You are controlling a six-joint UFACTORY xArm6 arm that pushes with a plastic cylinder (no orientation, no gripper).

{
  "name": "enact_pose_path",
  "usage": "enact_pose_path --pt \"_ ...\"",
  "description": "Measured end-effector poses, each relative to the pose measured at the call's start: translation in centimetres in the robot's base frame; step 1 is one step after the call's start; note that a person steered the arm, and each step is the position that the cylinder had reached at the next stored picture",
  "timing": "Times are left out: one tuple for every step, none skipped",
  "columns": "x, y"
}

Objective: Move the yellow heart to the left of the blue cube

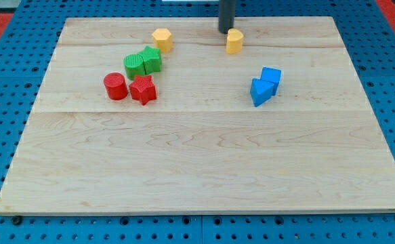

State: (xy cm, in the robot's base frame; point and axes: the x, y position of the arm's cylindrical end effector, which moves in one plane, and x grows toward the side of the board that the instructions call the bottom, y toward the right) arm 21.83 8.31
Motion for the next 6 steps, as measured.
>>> enact_pose_path --pt "1.0 3.4" --pt "3.8 -1.4" --pt "3.2 -2.3" --pt "0.5 -4.3" --pt "5.3 -5.3" --pt "8.1 -5.6"
